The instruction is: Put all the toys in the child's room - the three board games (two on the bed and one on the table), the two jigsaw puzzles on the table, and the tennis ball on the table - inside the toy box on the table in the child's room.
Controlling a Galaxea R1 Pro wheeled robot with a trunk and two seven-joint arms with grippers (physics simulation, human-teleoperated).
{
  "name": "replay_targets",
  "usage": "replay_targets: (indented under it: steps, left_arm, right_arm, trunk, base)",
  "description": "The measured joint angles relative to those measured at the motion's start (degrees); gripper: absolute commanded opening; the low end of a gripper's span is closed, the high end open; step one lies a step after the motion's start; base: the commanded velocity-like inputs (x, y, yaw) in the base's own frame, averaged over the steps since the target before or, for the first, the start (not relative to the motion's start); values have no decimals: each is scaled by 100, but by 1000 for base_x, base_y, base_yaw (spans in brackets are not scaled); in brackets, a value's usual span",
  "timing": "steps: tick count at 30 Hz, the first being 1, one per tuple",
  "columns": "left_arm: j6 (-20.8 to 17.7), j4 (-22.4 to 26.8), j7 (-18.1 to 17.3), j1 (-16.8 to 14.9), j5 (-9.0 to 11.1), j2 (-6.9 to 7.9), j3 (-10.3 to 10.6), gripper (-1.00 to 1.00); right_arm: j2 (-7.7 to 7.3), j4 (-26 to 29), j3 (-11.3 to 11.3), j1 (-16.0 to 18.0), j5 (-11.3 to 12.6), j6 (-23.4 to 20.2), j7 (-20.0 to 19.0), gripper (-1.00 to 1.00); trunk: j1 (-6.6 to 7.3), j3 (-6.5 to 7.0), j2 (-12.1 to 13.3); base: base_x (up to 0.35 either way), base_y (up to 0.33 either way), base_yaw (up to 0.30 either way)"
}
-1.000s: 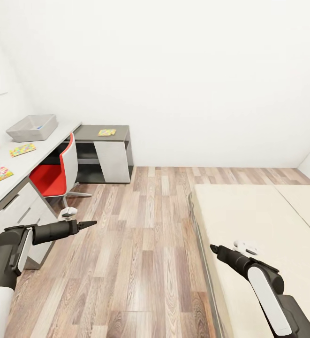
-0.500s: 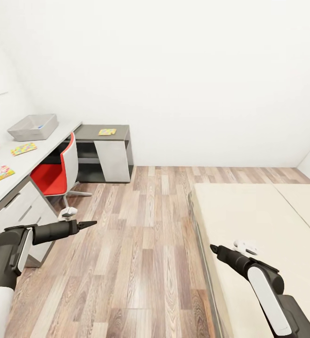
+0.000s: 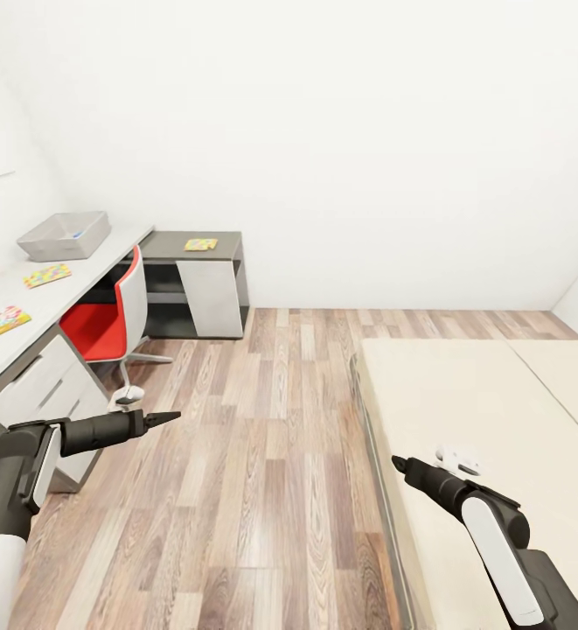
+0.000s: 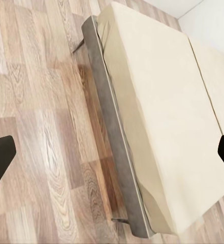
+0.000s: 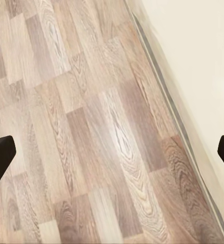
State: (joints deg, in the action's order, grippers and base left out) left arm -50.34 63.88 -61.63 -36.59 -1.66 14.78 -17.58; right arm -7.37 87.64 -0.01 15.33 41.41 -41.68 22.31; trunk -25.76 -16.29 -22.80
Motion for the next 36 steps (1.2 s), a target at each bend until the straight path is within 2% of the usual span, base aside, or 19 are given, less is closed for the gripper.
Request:
replay_targets:
  steps: [14, 36]
  left_arm:
    - [1, -1, -1, 0, 0, -6, 0, 100]
    - [2, -2, -1, 0, 0, -9, 0, 100]
  right_arm:
    - [0, 1, 0, 0, 0, 0, 1, 100]
    - [-5, 2, -1, 0, 1, -1, 1, 100]
  trunk:
    - [1, 0, 0]
    - [1, 0, 0]
  base:
    - [-11, -23, 0]
    - [0, -217, 0]
